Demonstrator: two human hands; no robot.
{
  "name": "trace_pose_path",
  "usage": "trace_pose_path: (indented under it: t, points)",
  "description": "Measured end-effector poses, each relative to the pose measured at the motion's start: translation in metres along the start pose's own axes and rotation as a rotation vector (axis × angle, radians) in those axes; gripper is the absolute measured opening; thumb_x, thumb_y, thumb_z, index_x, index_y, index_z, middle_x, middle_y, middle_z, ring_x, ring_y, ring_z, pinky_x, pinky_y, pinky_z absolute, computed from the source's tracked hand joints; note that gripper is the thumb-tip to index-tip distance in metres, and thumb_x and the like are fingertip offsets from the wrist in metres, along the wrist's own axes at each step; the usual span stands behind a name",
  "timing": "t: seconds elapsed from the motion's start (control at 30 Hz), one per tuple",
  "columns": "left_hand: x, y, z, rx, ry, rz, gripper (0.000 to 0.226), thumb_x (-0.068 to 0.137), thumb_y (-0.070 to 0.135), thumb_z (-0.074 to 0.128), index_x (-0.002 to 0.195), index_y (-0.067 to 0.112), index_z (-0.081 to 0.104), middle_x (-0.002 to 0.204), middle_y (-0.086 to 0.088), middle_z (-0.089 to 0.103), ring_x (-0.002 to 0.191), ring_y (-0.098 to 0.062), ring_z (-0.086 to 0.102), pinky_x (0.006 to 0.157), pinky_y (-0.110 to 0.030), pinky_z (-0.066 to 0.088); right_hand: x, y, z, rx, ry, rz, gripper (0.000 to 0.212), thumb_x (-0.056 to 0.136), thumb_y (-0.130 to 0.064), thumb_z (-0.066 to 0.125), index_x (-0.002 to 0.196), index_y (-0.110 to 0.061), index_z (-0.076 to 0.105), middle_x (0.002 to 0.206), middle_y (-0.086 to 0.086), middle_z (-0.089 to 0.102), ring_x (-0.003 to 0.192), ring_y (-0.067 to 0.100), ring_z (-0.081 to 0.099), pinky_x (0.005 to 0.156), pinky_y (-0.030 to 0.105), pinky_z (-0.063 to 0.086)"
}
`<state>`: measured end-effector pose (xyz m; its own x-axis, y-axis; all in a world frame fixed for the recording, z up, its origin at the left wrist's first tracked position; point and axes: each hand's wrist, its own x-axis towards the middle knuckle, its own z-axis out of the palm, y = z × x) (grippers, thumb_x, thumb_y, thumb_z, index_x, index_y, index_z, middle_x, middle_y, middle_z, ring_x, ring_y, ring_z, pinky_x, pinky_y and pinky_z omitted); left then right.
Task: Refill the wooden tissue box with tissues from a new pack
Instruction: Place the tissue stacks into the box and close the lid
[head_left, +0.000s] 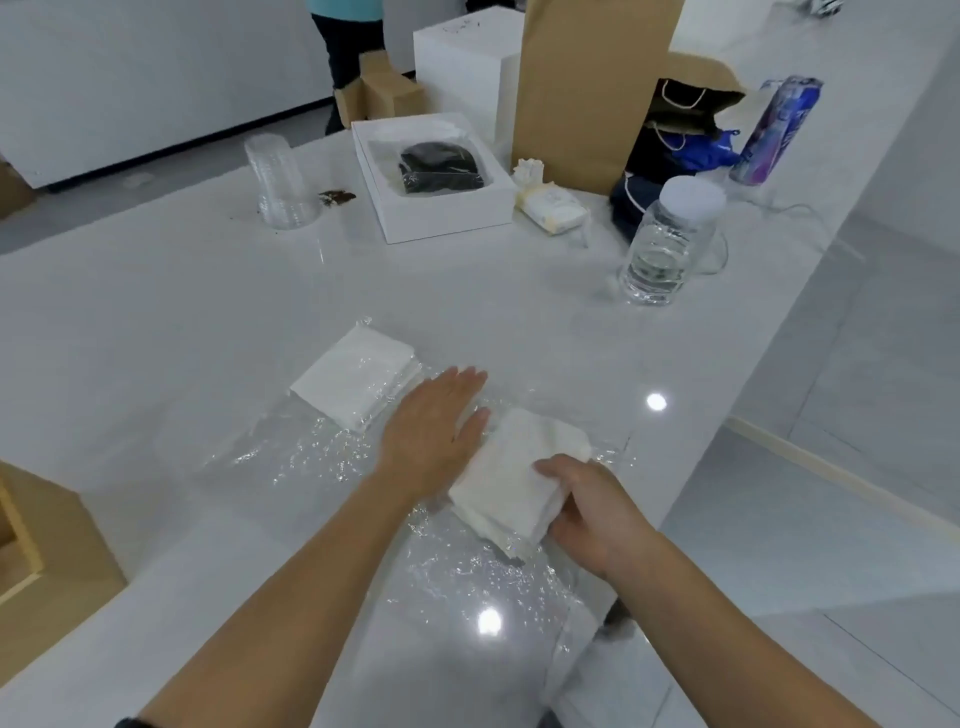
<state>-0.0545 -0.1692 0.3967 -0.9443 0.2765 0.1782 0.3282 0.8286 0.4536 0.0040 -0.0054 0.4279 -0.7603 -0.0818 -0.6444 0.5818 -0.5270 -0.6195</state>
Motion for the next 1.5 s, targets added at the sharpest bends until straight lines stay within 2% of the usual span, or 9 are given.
trace_pose_path:
  t: [0.13, 0.5, 0.67, 0.77, 0.93, 1.07, 1.23, 1.37, 1.5]
  points:
    - [-0.004, -0.007, 0.025, 0.208, -0.272, -0.038, 0.058, 0.096, 0.050, 0.019, 0.148, 0.025, 0.013, 0.158, 0.002, 0.012, 0.145, -0.013, 0.006, 0.118, -0.033, 0.000, -0.011, -0.004, -0.017, -0.037, 0.060, -0.010, 0.016, 0.087, 0.004, 0.049, 0.095, -0.003, 0.060, 0.076, 0.013, 0.067, 0.070, 0.024, 0.064, 0.063, 0.033, 0.056]
    - [-0.010, 0.008, 0.026, 0.278, -0.227, -0.078, 0.054, 0.098, 0.042, 0.025, 0.147, 0.021, 0.020, 0.158, -0.003, 0.011, 0.145, -0.018, 0.003, 0.117, -0.035, -0.003, -0.060, -0.043, -0.074, 0.109, 0.182, -0.128, 0.016, 0.087, 0.003, 0.049, 0.097, -0.005, 0.058, 0.097, 0.014, 0.065, 0.090, 0.029, 0.061, 0.076, 0.043, 0.050]
    - [-0.008, 0.026, 0.007, -0.036, -0.048, -0.157, 0.046, 0.095, 0.038, 0.040, 0.132, 0.012, 0.048, 0.137, -0.006, 0.050, 0.127, -0.022, 0.044, 0.106, -0.032, 0.026, -0.071, -0.062, -0.062, 0.169, 0.084, -0.214, 0.020, 0.085, 0.003, 0.049, 0.099, -0.008, 0.060, 0.103, 0.010, 0.068, 0.095, 0.026, 0.064, 0.082, 0.046, 0.052]
    - [-0.011, 0.048, -0.024, -0.696, -0.027, -0.447, 0.029, 0.094, 0.033, 0.049, 0.115, 0.014, 0.056, 0.114, -0.007, 0.064, 0.093, -0.017, 0.060, 0.077, -0.025, 0.046, -0.065, -0.063, -0.039, 0.114, -0.015, -0.187, 0.024, 0.084, 0.000, 0.048, 0.103, -0.011, 0.058, 0.100, 0.008, 0.069, 0.084, 0.023, 0.069, 0.074, 0.042, 0.054]
    - [-0.027, 0.048, -0.072, -1.392, -0.147, -0.835, 0.048, 0.087, 0.051, 0.052, 0.108, 0.008, 0.053, 0.094, -0.011, 0.062, 0.077, -0.022, 0.060, 0.073, -0.033, 0.051, -0.047, -0.044, 0.011, 0.049, -0.154, -0.100, 0.028, 0.083, -0.002, 0.050, 0.109, -0.010, 0.055, 0.099, 0.010, 0.067, 0.085, 0.026, 0.067, 0.077, 0.042, 0.052]
    - [-0.063, 0.021, -0.096, -1.398, -0.171, -0.920, 0.059, 0.077, 0.051, 0.065, 0.116, 0.009, 0.055, 0.101, -0.011, 0.059, 0.087, -0.026, 0.060, 0.087, -0.040, 0.051, -0.039, -0.020, 0.057, -0.016, -0.263, -0.057, 0.029, 0.085, -0.003, 0.048, 0.112, -0.007, 0.057, 0.104, 0.013, 0.066, 0.091, 0.028, 0.064, 0.081, 0.042, 0.049]
    - [-0.110, -0.009, -0.125, -1.456, -0.065, -0.959, 0.032, 0.076, 0.029, 0.073, 0.102, 0.014, 0.066, 0.098, -0.005, 0.068, 0.091, -0.022, 0.062, 0.092, -0.035, 0.048, -0.035, 0.018, 0.109, -0.098, -0.394, 0.007, 0.037, 0.086, -0.006, 0.046, 0.121, 0.000, 0.056, 0.121, 0.018, 0.063, 0.113, 0.034, 0.059, 0.100, 0.047, 0.041]
    - [-0.141, -0.030, -0.141, -1.447, 0.115, -1.027, 0.033, 0.075, 0.011, 0.073, 0.106, 0.006, 0.063, 0.118, -0.012, 0.066, 0.102, -0.024, 0.061, 0.096, -0.034, 0.046, -0.036, 0.051, 0.144, -0.108, -0.464, 0.060, 0.033, 0.086, -0.005, 0.048, 0.116, 0.002, 0.058, 0.119, 0.018, 0.064, 0.109, 0.033, 0.061, 0.101, 0.047, 0.041]
    - [-0.166, -0.049, -0.156, -1.414, 0.384, -0.956, 0.038, 0.075, 0.005, 0.070, 0.112, 0.007, 0.060, 0.115, -0.009, 0.068, 0.104, -0.024, 0.063, 0.092, -0.031, 0.048, -0.039, 0.080, 0.170, -0.192, -0.534, 0.066, 0.028, 0.083, -0.004, 0.049, 0.109, -0.006, 0.062, 0.102, 0.009, 0.071, 0.096, 0.025, 0.065, 0.087, 0.038, 0.048]
